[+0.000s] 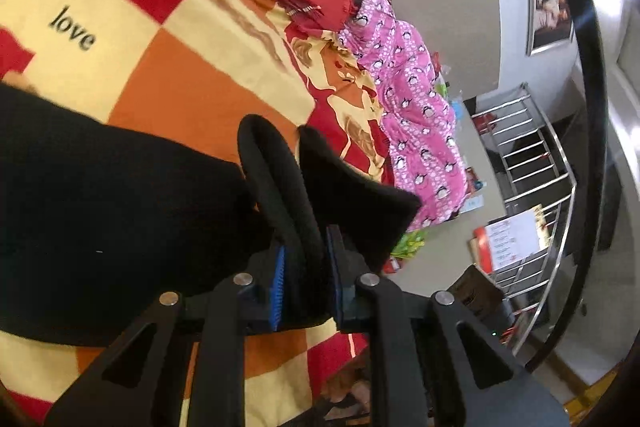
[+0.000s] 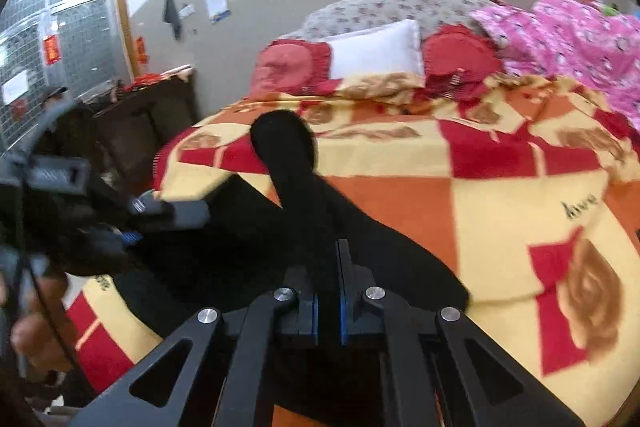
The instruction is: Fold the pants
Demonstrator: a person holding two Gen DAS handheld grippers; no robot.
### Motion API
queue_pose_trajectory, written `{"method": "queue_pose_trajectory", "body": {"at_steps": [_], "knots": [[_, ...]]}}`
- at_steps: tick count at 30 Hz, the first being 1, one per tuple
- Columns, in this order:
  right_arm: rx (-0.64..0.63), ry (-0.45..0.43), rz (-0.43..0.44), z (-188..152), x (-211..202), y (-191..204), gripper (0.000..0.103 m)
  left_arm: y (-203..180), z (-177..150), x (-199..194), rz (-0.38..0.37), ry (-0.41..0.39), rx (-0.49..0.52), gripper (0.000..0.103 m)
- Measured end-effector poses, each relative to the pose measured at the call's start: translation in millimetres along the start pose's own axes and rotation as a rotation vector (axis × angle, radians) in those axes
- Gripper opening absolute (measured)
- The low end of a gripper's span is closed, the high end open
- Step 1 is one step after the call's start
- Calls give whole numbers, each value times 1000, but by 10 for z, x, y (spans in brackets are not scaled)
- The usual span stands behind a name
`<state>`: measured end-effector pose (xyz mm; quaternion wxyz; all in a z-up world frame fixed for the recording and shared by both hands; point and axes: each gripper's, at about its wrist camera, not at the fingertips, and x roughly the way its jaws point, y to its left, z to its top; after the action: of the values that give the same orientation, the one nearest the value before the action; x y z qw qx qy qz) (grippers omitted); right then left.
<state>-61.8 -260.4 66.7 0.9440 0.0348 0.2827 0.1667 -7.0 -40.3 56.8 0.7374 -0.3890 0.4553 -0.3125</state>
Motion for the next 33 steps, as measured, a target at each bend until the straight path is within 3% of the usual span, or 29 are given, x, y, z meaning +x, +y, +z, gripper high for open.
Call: {"method": "queue_pose_trajectory", "body": {"at_steps": [2, 4, 7, 12, 14, 16, 20, 23, 30, 31, 32, 33], "knots": [[-35, 8, 28, 38, 56, 132, 6, 101, 20, -75, -4, -14, -6, 41], [-75, 42, 50, 28, 171, 248, 6, 231, 49, -160, -27, -21, -30, 57], [-140, 103, 54, -54, 341, 390, 6, 400, 101, -227, -44, -9, -66, 73], [-204, 192, 78, -219, 532, 498, 22, 550, 131, -126, -9, 24, -92, 77], [-235, 208, 99, -261, 541, 557, 44, 596, 138, -101, -7, 30, -111, 77], [-259, 205, 114, -281, 483, 612, 58, 609, 152, -98, 0, 28, -115, 77], [-225, 142, 158, -222, 317, 592, 59, 543, 161, -78, 18, 35, -84, 85], [-160, 165, 172, -210, 332, 490, 59, 510, 191, 13, 41, 61, -72, 85], [-40, 141, 104, -269, 17, 22, 61, 415, 134, 272, 146, 153, 38, 84], [-20, 135, 96, -274, -31, -54, 61, 377, 111, 299, 167, 161, 74, 74], [-2, 127, 87, -285, -91, -125, 61, 335, 94, 319, 179, 167, 100, 41], [20, 117, 78, -296, -158, -203, 61, 256, 73, 378, 171, 207, 131, 20]]}}
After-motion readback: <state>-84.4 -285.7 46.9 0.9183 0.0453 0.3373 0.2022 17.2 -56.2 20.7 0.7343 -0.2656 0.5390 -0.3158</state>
